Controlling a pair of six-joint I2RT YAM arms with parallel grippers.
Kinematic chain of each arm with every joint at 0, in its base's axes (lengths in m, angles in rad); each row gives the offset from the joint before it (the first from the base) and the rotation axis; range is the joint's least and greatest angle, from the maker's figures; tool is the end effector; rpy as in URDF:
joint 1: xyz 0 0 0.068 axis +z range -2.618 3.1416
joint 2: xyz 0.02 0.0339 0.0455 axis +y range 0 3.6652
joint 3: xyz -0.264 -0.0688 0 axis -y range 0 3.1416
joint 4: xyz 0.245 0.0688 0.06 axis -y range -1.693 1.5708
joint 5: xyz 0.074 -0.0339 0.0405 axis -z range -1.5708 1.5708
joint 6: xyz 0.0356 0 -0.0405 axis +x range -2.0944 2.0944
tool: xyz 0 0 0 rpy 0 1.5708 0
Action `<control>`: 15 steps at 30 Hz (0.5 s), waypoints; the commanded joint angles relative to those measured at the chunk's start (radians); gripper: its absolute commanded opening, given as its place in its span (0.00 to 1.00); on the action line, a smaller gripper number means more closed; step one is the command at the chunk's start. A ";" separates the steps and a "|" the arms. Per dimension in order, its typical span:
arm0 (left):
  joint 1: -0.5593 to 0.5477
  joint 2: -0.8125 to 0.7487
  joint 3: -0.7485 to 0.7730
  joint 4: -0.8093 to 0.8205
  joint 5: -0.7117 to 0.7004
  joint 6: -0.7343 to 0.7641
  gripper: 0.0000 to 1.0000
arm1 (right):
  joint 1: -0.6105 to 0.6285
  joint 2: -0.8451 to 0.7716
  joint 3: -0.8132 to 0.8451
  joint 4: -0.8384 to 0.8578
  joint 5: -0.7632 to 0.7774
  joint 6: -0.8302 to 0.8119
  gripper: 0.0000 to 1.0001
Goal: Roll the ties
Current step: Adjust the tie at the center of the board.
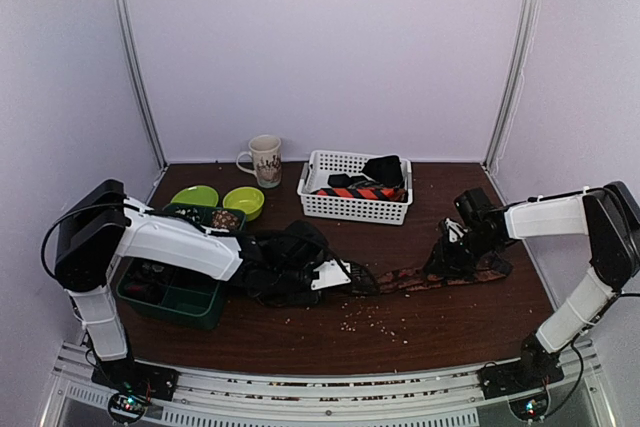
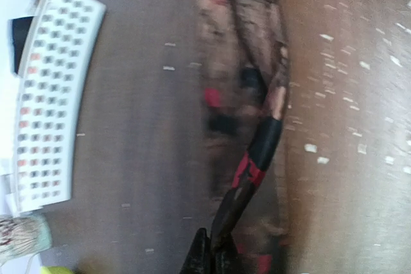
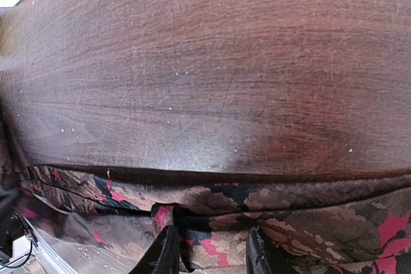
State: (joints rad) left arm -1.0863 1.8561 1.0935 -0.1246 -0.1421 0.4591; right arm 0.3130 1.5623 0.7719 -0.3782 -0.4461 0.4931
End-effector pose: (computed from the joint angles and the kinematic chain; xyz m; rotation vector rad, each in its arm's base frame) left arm 0.1823 -0.3356 0.1563 1.6643 1.7959 -0.1029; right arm 0.2562 0.0991 0.1480 0.1244 2.8347 0.8180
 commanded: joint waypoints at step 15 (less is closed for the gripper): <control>0.002 -0.014 -0.035 0.006 -0.056 -0.072 0.39 | -0.036 0.030 0.018 -0.065 0.067 -0.049 0.35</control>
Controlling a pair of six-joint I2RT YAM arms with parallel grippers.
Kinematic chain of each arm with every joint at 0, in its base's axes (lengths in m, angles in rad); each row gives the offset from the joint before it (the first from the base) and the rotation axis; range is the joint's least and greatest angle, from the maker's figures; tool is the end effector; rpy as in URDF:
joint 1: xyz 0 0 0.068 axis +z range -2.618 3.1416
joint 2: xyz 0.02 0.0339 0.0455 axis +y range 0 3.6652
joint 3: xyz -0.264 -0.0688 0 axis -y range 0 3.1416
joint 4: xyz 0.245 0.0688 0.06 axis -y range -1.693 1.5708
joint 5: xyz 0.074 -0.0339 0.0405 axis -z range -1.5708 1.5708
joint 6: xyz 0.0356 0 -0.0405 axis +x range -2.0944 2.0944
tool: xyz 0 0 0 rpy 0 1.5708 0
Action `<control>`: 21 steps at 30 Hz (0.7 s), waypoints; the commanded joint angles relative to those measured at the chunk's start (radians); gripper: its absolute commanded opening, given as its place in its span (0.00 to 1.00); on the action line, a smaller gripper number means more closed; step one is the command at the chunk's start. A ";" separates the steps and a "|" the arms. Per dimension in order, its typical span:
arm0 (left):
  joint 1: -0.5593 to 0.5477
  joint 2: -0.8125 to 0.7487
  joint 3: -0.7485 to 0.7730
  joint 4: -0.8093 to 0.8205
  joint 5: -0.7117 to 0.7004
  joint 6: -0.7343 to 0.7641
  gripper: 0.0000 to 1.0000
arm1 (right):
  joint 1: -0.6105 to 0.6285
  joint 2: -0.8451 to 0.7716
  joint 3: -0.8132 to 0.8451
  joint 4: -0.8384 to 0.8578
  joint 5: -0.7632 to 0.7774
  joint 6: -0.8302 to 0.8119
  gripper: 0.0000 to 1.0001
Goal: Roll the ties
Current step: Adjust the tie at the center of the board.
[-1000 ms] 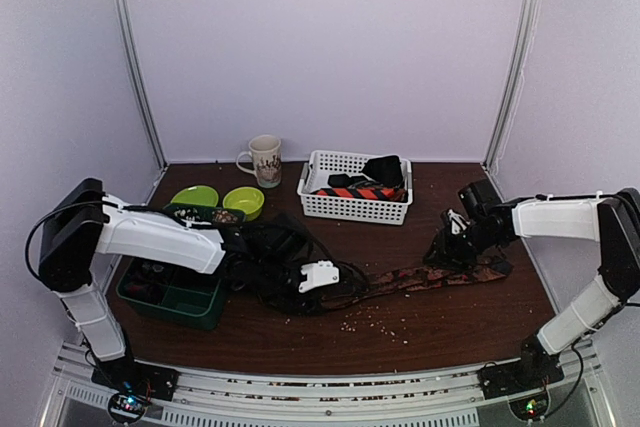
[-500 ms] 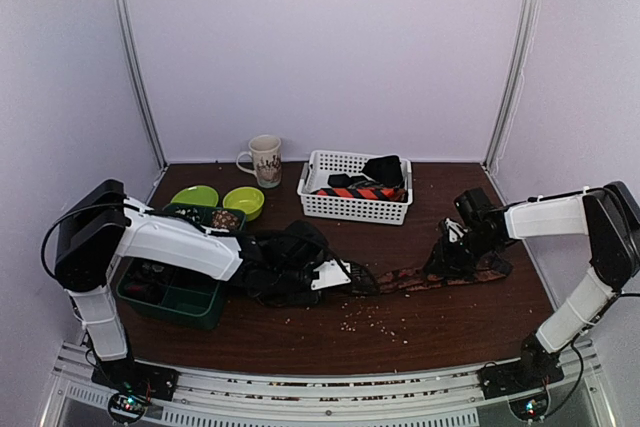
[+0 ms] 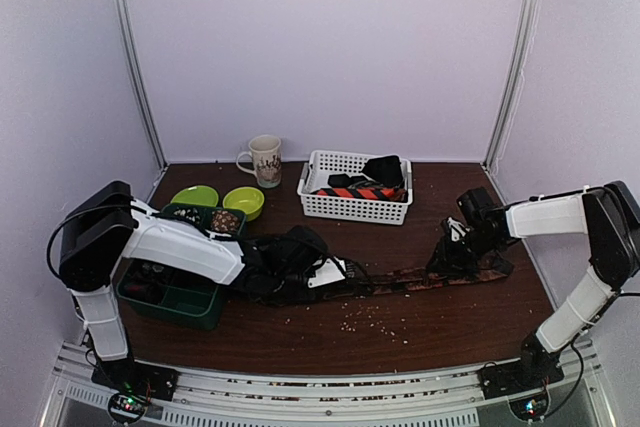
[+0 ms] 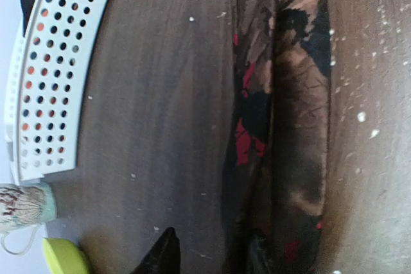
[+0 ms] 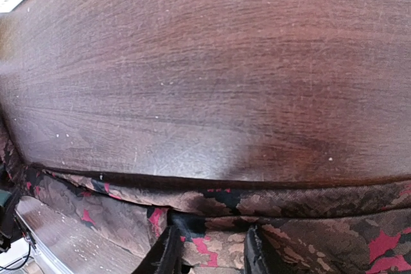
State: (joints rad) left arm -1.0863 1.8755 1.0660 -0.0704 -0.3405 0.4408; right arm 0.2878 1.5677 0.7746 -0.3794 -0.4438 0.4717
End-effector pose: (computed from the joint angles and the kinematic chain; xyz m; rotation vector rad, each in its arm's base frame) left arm 0.1876 -0.3309 0.1465 1.5410 1.8230 0.1165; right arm 0.2594 0.0927 0.1472 0.1314 2.8277 0.8041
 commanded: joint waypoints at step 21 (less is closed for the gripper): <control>0.122 -0.412 -0.130 0.223 0.040 -0.590 0.98 | 0.036 -0.243 0.084 -0.090 -0.009 -0.042 0.61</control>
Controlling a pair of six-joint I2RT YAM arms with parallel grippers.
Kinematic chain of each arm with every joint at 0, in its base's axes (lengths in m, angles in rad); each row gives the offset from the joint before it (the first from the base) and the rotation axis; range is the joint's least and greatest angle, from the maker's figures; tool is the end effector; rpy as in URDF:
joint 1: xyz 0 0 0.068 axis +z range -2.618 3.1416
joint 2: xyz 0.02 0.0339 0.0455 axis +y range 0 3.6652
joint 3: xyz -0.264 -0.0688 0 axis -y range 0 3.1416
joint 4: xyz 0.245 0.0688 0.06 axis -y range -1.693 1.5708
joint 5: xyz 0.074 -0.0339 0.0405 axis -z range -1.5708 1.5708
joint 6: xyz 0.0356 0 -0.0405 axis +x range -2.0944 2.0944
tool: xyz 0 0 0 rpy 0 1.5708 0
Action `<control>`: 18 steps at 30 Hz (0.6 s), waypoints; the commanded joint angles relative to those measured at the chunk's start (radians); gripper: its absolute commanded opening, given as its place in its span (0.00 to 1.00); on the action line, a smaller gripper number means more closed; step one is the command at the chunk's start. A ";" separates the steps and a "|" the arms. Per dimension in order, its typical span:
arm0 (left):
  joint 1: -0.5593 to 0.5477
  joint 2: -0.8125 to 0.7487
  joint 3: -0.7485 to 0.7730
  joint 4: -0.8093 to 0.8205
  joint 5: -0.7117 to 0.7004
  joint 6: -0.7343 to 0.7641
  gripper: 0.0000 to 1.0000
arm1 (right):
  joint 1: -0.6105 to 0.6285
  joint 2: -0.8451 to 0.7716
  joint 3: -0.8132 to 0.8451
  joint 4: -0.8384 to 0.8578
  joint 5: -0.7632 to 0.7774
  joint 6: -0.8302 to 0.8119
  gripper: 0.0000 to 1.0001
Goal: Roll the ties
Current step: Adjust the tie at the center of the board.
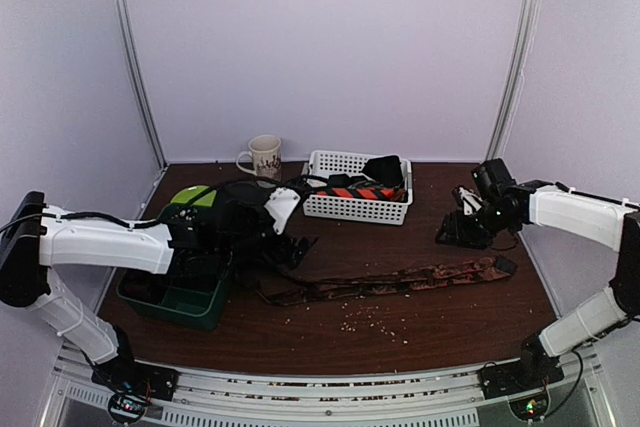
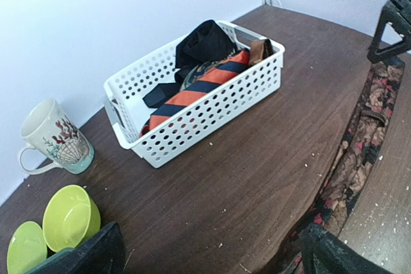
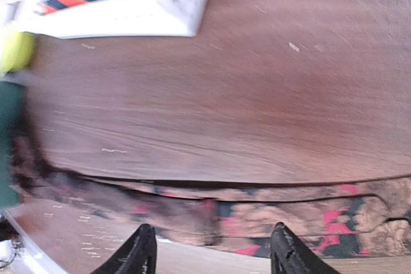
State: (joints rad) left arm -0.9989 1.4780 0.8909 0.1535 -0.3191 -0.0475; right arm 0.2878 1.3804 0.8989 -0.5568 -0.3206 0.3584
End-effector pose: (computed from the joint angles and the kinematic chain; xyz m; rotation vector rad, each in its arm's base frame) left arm 0.1883 -0.2719 0.2453 0.7288 1.8612 -0.3577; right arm 0.2554 0.0873 0.2196 -0.0234 2.6685 0.6396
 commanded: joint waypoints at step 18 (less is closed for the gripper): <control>0.086 -0.040 0.014 -0.082 0.139 -0.129 0.98 | 0.367 0.411 0.033 0.367 -0.190 0.318 0.54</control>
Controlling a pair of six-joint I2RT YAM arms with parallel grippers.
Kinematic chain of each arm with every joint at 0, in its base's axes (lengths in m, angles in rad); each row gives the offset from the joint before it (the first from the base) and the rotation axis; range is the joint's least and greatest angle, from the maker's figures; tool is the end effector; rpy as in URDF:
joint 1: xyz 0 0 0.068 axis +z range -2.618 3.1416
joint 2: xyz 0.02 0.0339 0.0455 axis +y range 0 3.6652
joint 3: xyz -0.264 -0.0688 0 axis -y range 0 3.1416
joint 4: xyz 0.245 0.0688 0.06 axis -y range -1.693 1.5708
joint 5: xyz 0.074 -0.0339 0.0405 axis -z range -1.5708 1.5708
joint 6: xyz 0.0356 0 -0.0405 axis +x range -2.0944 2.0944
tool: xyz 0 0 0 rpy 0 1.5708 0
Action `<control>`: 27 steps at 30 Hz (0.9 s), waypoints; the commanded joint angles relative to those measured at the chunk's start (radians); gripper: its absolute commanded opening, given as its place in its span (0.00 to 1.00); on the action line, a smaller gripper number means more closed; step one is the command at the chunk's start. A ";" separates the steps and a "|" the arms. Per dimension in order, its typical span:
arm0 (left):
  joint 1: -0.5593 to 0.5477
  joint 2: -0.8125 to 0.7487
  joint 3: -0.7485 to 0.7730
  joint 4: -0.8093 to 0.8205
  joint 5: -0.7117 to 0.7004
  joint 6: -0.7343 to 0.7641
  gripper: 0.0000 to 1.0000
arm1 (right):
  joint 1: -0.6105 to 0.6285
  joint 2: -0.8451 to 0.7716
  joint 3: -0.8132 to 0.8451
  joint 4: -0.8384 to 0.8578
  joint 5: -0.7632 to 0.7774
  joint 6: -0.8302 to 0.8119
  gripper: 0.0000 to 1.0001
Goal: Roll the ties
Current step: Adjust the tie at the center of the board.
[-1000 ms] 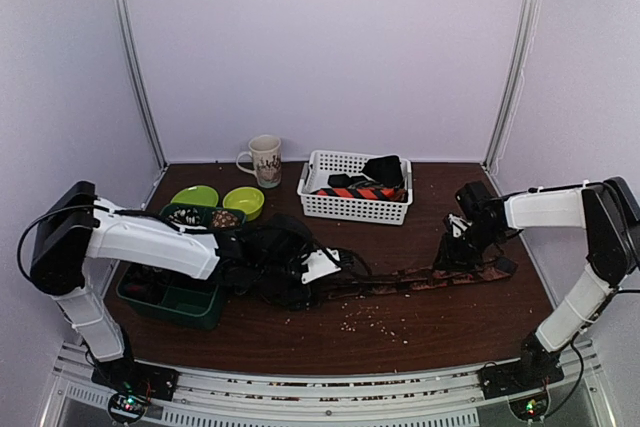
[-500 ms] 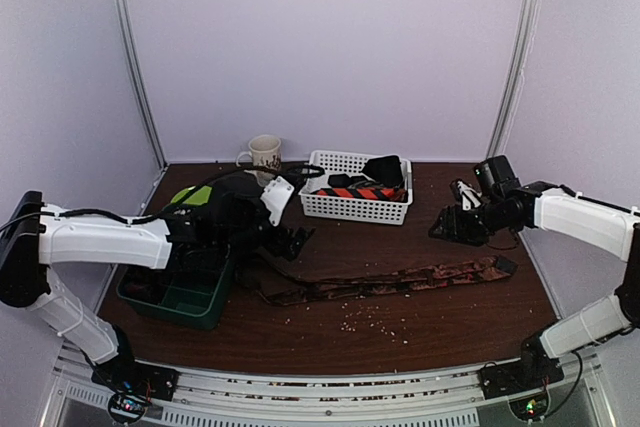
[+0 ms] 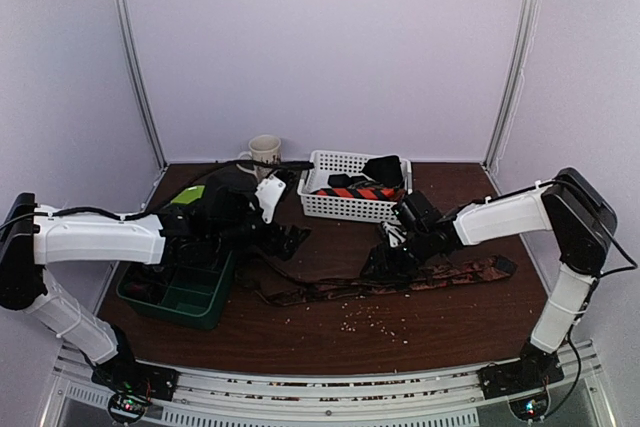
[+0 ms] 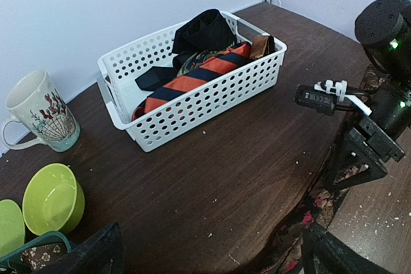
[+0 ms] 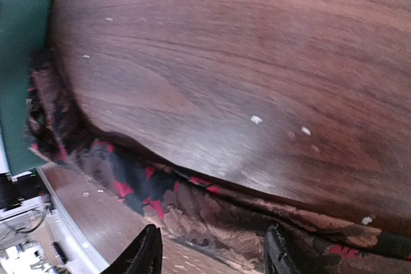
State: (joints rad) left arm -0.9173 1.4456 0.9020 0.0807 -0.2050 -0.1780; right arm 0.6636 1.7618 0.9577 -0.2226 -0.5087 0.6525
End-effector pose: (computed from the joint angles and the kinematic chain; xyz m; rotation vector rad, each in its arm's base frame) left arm 0.2034 -0.2538 0.2515 0.6199 1.9616 -0.4809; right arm 0.2554 0.2217 0.1480 -0.2206 2.8249 1.0634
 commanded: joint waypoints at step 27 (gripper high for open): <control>0.096 0.234 0.181 -0.322 0.406 0.126 0.81 | -0.325 -0.340 -0.087 -0.283 -0.080 -0.280 0.54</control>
State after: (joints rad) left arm -0.8406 1.6440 1.0370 -0.1772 0.0486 -0.0917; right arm 0.3130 1.4242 0.8230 -0.5079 -0.5575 0.3874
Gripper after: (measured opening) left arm 0.810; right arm 0.536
